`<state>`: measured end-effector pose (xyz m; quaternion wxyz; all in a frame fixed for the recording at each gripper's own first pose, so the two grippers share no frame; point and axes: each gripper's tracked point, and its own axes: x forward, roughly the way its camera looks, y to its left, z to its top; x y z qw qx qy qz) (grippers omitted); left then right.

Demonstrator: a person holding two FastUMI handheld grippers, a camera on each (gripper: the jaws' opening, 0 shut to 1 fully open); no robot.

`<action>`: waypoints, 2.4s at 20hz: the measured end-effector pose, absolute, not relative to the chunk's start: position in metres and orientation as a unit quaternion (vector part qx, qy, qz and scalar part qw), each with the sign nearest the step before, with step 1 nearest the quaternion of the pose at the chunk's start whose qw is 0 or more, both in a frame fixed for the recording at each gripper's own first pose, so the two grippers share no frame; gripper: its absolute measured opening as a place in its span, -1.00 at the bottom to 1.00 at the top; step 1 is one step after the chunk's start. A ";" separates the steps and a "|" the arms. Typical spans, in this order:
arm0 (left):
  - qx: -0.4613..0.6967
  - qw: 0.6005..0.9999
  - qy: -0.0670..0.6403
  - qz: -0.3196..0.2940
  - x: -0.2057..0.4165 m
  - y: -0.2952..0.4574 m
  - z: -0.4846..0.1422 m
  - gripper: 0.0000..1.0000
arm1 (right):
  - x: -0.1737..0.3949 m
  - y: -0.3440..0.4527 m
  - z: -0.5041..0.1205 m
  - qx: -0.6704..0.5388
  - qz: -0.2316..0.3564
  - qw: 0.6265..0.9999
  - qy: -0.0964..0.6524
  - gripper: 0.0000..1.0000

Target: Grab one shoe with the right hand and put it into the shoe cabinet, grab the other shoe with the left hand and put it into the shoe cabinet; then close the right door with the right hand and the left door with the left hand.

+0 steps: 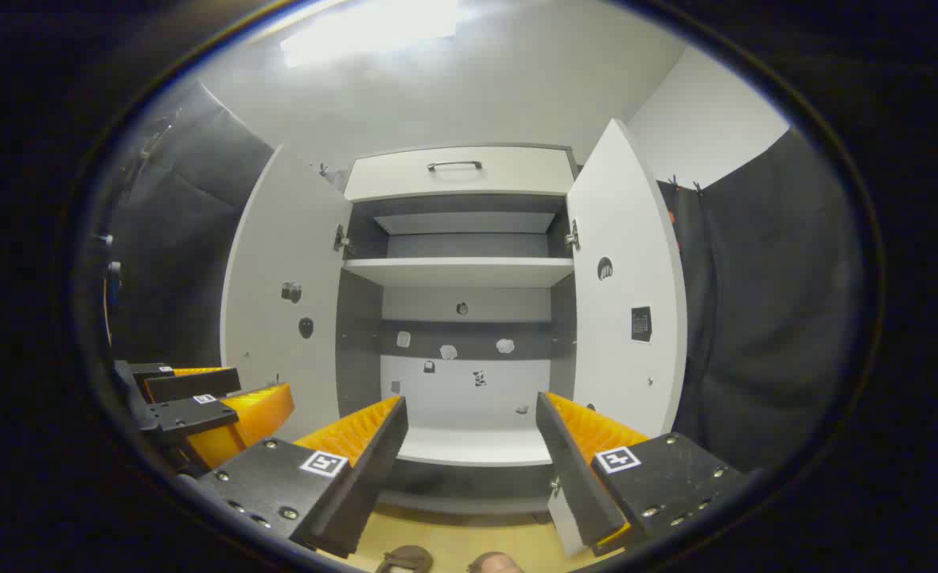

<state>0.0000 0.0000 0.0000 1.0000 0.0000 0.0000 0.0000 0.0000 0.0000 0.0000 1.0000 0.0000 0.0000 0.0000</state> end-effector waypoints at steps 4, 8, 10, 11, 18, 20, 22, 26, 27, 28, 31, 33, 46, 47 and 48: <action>0.001 1.000 0.002 0.003 0.001 -0.002 -0.001 0.99 | 0.002 -0.002 -0.002 -0.001 0.000 1.000 0.004 0.94; -0.001 1.000 0.003 0.006 0.002 -0.004 -0.001 0.92 | 0.003 -0.004 -0.003 0.000 -0.001 1.000 0.006 0.94; -0.001 1.000 0.003 0.008 0.002 -0.004 -0.002 0.92 | 0.004 -0.005 -0.004 -0.001 -0.003 1.000 0.008 0.94; -0.001 1.000 0.004 0.009 0.002 -0.004 -0.002 0.92 | 0.003 -0.006 -0.006 -0.001 -0.003 1.000 0.009 0.94; 0.002 1.000 0.006 0.018 0.000 0.002 -0.002 0.92 | 0.002 -0.006 -0.023 -0.002 0.002 1.000 0.024 0.94; 0.003 1.000 0.005 0.023 -0.001 0.007 -0.001 0.99 | -0.003 -0.006 -0.049 0.001 0.004 0.999 0.046 0.94; 0.005 1.000 0.004 0.031 -0.003 0.012 0.000 0.92 | -0.010 -0.006 -0.086 0.001 0.006 0.997 0.077 0.95; 0.013 0.999 0.001 0.044 -0.005 0.023 0.003 0.92 | -0.034 -0.005 -0.168 0.004 0.019 0.989 0.148 0.95; 0.013 0.999 0.001 0.047 -0.006 0.026 0.003 0.92 | -0.040 -0.005 -0.189 0.005 0.023 0.986 0.165 0.92; 0.014 0.999 0.002 0.049 -0.006 0.028 0.003 0.92 | -0.047 -0.006 -0.212 0.005 0.025 0.983 0.184 0.95; 0.020 0.998 0.005 0.056 -0.008 0.034 0.002 0.92 | -0.068 -0.004 -0.276 0.019 0.027 0.968 0.249 0.96; 0.024 0.998 0.009 0.061 -0.009 0.038 0.001 0.92 | -0.080 -0.001 -0.316 0.040 0.028 0.956 0.289 0.96; 0.051 0.992 0.040 0.113 -0.023 0.072 -0.014 0.92 | -0.098 0.004 -0.506 0.056 0.019 0.884 0.463 0.96; 0.053 0.991 0.043 0.117 -0.024 0.075 -0.015 0.92 | -0.092 0.003 -0.512 0.052 0.016 0.884 0.465 0.93; 0.056 0.990 0.046 0.122 -0.025 0.078 -0.017 0.92 | -0.083 0.001 -0.518 0.049 0.014 0.883 0.466 0.97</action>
